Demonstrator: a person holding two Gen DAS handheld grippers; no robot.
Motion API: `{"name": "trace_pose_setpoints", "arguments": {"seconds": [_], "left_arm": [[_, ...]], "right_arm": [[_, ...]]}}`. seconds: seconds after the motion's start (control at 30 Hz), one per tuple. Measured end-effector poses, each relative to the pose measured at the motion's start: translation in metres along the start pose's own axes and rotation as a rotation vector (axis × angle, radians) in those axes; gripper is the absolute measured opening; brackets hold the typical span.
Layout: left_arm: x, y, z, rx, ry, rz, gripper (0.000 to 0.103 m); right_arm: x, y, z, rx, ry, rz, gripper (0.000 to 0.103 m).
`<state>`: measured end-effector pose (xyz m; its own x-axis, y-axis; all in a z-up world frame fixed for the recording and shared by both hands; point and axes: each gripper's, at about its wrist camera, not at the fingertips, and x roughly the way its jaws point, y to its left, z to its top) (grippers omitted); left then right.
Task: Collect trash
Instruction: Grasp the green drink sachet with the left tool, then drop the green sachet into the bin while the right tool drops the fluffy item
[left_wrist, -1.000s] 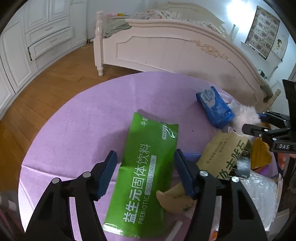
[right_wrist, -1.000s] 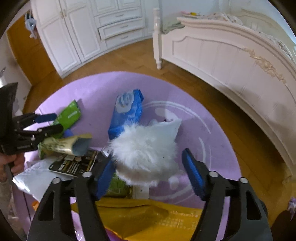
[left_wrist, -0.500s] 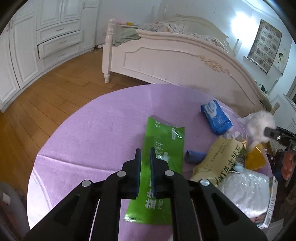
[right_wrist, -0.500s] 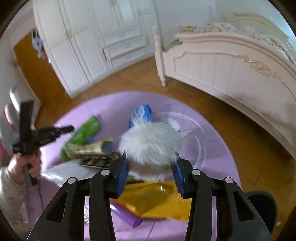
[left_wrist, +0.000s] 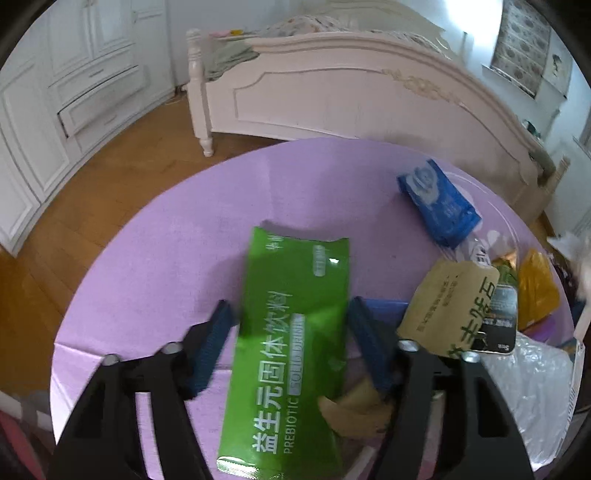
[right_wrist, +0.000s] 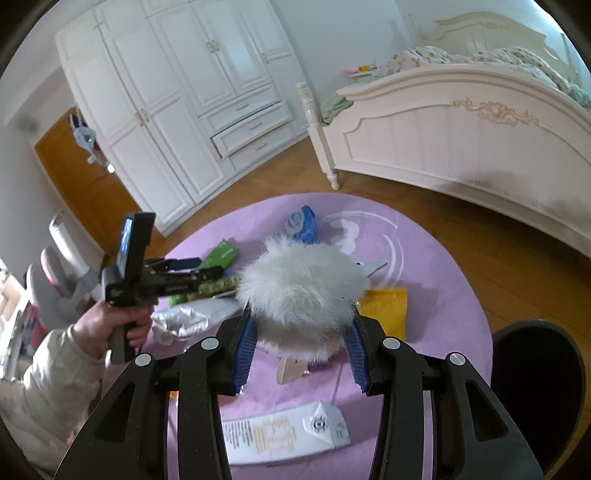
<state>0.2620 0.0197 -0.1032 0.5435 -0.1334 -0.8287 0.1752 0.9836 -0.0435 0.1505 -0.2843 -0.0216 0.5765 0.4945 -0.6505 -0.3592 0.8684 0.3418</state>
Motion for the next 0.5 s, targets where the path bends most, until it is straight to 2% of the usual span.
{"name": "trace_pose_setpoints", "arguments": {"seconds": [0.07,0.1,0.17,0.2,0.23,0.37,0.5], "left_arm": [[-0.003,0.005,-0.003,-0.006,0.0,0.005,0.057],[-0.006,0.008,-0.007,-0.003,-0.007,0.004,0.052],[-0.013,0.012,-0.015,0.003,-0.015,0.016,0.034],[-0.013,0.016,-0.017,0.004,-0.017,0.035,0.021],[-0.014,0.021,-0.018,-0.001,-0.02,0.04,0.021],[-0.031,0.046,-0.03,-0.113,-0.051,-0.022,0.02],[-0.067,0.053,-0.027,-0.19,-0.147,-0.091,0.02]], "right_arm": [[-0.001,0.0,-0.004,0.006,0.002,0.01,0.043],[0.0,-0.002,-0.005,0.006,0.003,0.012,0.043],[0.003,-0.004,-0.006,0.005,0.006,0.011,0.043],[0.004,-0.004,-0.007,0.005,0.007,0.011,0.043],[0.005,-0.003,-0.009,0.006,0.007,0.011,0.043],[0.005,-0.003,-0.013,0.015,-0.003,0.023,0.043],[-0.003,-0.009,-0.017,0.033,-0.03,0.035,0.043]]}}
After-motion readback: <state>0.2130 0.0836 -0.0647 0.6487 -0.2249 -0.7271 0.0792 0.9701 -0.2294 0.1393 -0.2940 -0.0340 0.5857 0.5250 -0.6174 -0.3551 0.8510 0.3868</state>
